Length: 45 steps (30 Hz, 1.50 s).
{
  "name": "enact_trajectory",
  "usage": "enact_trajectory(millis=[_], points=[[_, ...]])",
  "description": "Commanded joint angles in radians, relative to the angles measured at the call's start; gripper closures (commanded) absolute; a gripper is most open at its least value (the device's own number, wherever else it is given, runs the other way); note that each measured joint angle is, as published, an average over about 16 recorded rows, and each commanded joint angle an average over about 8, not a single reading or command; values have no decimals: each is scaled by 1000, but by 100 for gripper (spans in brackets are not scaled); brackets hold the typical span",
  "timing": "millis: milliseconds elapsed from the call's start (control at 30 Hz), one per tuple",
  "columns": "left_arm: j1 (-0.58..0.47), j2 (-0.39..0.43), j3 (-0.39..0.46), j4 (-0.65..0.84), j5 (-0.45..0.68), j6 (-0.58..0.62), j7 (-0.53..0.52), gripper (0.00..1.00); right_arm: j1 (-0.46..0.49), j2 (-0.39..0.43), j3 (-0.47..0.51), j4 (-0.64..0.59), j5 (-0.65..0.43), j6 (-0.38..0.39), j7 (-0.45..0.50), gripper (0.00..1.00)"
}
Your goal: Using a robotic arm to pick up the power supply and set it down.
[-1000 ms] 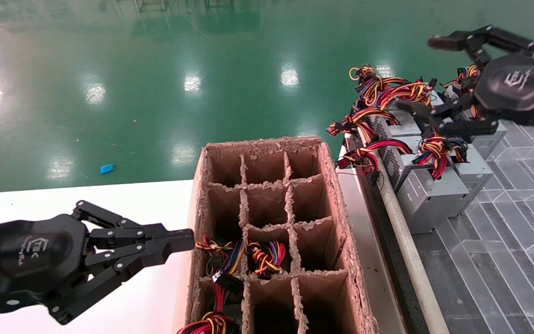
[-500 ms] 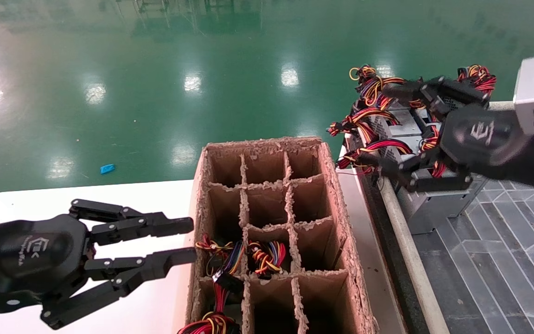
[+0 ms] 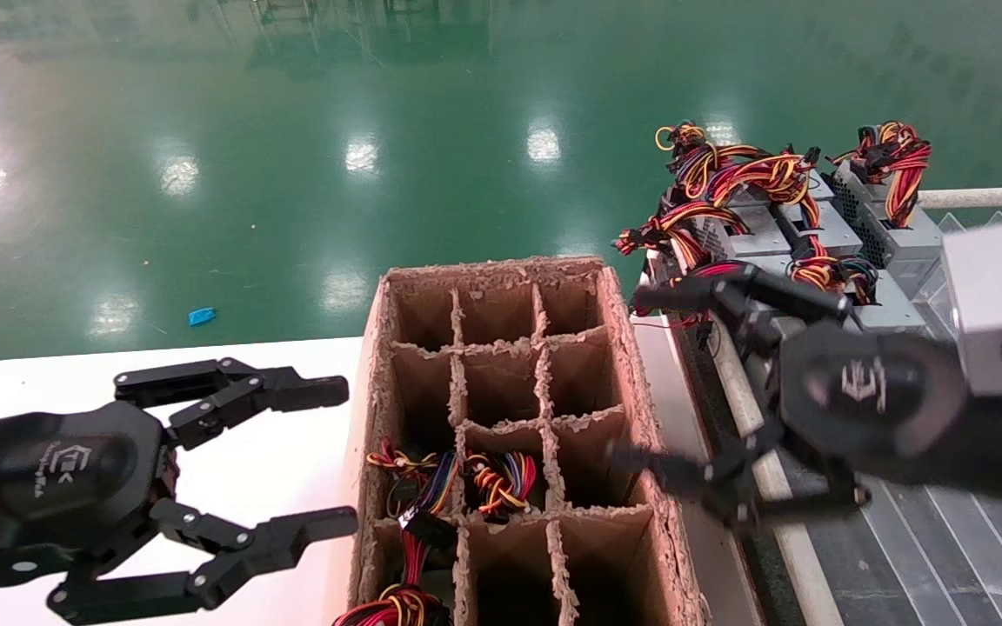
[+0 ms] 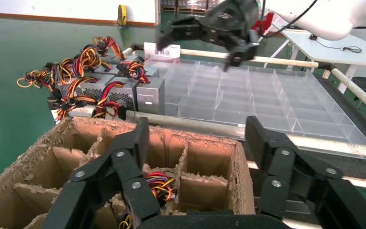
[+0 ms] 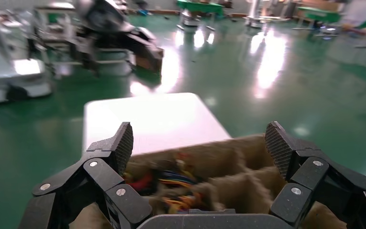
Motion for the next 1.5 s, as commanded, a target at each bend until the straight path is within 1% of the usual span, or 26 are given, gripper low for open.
enact_trajectory(millis=[33, 233, 433, 1500], points=[[0, 0, 0, 0, 0, 0, 0, 0, -30, 3, 6, 33, 19, -4, 27, 0], [0, 0, 0, 0, 0, 0, 0, 0, -106, 13, 22, 121, 67, -15, 95, 0], [0, 0, 0, 0, 0, 0, 0, 0, -142, 17, 29, 161, 92, -21, 119, 0], [0, 0, 0, 0, 0, 0, 0, 0, -114, 14, 24, 129, 73, -16, 102, 0]])
